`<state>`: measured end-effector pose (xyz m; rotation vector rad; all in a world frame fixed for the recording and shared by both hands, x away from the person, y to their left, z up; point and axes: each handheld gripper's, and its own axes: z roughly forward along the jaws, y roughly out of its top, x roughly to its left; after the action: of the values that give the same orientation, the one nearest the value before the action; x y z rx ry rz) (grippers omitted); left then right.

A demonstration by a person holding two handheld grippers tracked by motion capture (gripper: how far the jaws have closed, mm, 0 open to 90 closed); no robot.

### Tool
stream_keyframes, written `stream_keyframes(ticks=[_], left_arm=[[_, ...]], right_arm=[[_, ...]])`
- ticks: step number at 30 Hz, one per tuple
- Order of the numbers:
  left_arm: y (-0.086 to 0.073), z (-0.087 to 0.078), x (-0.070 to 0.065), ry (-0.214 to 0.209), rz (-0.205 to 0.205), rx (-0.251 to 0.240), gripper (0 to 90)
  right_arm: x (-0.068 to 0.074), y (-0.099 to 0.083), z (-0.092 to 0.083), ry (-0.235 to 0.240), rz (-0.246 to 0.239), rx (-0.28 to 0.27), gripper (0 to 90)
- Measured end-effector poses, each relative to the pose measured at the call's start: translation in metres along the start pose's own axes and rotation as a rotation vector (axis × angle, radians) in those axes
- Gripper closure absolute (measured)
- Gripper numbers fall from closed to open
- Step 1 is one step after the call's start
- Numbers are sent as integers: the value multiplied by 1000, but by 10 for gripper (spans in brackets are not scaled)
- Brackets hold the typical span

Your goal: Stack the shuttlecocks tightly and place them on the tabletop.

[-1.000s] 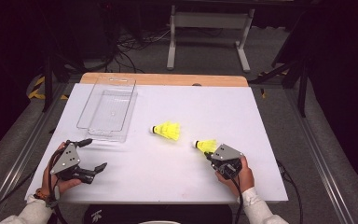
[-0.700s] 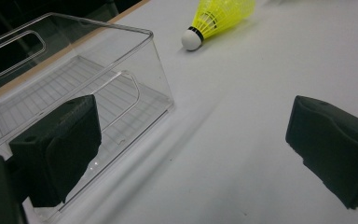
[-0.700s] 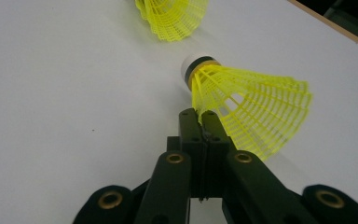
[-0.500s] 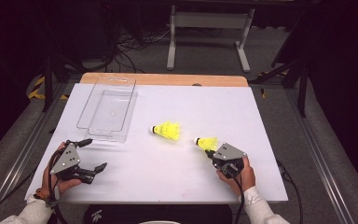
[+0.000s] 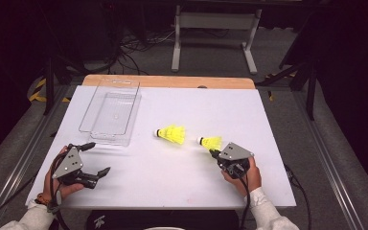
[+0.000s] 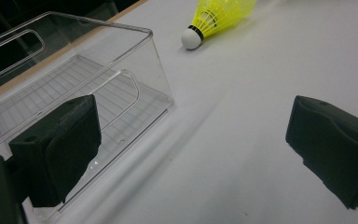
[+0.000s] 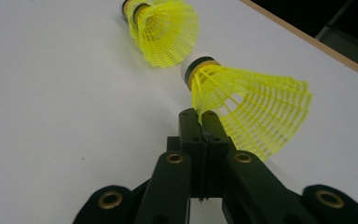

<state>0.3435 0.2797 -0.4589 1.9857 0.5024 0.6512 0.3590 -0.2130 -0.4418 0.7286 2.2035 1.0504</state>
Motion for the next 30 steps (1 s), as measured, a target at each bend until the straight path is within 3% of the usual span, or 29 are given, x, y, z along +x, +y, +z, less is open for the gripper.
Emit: stream_keyframes(ticks=[8,16,30], left_arm=[[0,1,0,-3,1,3,42],[-1,1,0,-3,1,2,42],[-1,1,0,-6,0,2,43]], right_arm=[[-4,9,12,33,0,-20,900],[1,21,31,78,-41,-15,900],[0,29,50,128,-34,-17,900]])
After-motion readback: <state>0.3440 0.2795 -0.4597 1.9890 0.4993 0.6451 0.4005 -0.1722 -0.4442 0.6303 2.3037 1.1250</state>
